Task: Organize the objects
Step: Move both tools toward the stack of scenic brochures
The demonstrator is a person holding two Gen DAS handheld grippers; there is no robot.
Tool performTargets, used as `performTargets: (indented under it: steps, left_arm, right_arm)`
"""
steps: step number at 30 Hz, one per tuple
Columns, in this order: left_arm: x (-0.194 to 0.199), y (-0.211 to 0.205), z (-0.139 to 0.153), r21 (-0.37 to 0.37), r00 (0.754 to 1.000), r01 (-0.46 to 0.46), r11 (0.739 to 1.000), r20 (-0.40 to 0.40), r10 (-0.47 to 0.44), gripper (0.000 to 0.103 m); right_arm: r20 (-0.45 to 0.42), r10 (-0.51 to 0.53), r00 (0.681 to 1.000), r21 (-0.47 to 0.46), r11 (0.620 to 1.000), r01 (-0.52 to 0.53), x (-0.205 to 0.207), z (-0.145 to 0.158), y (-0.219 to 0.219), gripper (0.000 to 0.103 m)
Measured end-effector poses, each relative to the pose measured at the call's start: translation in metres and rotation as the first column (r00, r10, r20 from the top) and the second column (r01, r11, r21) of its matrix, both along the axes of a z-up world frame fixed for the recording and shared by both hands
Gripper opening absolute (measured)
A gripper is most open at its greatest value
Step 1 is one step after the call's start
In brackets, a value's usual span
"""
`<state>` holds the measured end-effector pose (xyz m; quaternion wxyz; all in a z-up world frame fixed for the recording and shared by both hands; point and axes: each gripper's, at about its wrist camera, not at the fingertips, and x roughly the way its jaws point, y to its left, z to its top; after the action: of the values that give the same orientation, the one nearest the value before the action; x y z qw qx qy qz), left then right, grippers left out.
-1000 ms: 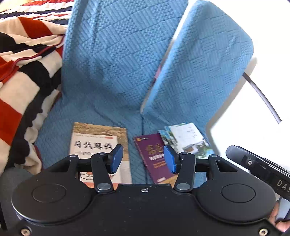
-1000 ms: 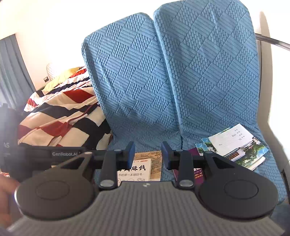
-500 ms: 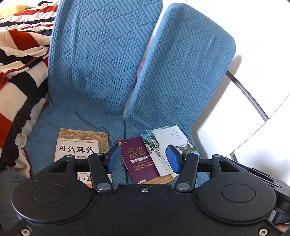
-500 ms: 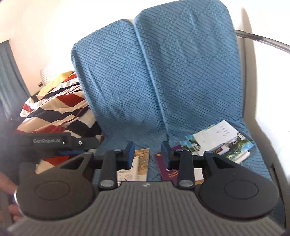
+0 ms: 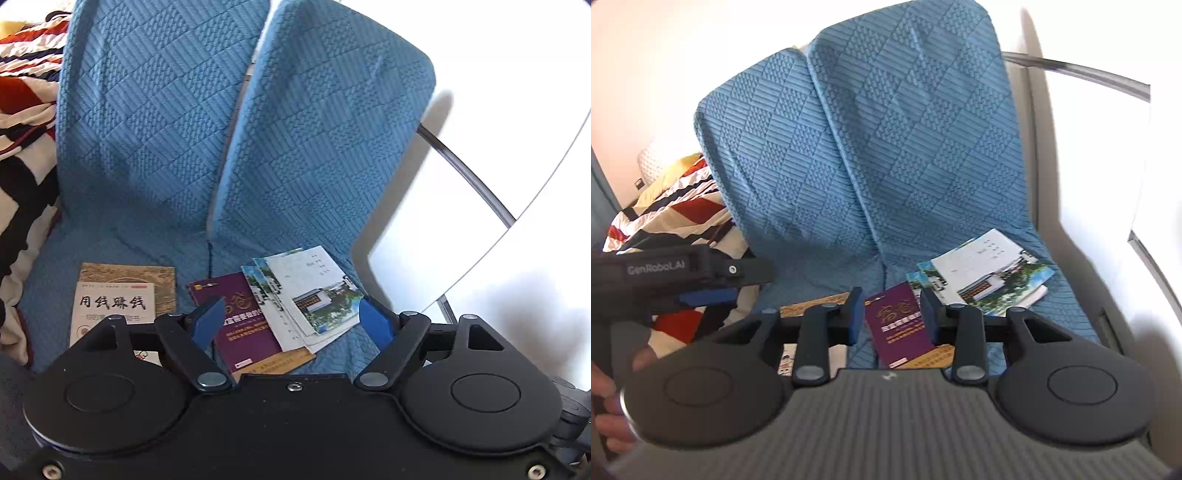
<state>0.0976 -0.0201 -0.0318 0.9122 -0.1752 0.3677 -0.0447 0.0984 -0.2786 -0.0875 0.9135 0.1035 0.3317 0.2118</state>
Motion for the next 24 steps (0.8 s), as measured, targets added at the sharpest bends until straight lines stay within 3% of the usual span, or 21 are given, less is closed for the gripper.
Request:
performTargets:
  steps: [8,11,16,24]
  left_arm:
    - [0.013,-0.034,-0.005,0.007,0.999,0.022,1.000,-0.025,-0.022,0.089]
    - [0.021,-0.041,-0.011,-0.008,0.999,0.017,1.000,-0.049,-0.018,0.092]
    - [0.036,-0.054,-0.018,0.033,0.998,-0.002,0.999,-0.063,0.004,0.092]
    - [0.065,-0.067,-0.033,0.023,0.995,-0.012,1.000,-0.098,0.014,0.092]
  right_arm:
    - [-0.030,-0.062,0.998,0.006,0.998,0.062,0.004,-0.010,-0.030,0.037]
    - [-0.046,-0.074,0.996,0.002,0.997,0.074,0.012,-0.014,-0.042,0.042]
    - [-0.076,-0.102,0.992,0.022,0.994,0.103,0.027,-0.024,-0.061,0.043]
    - [-0.151,-0.139,0.979,0.047,0.988,0.148,0.060,-0.046,-0.081,0.044]
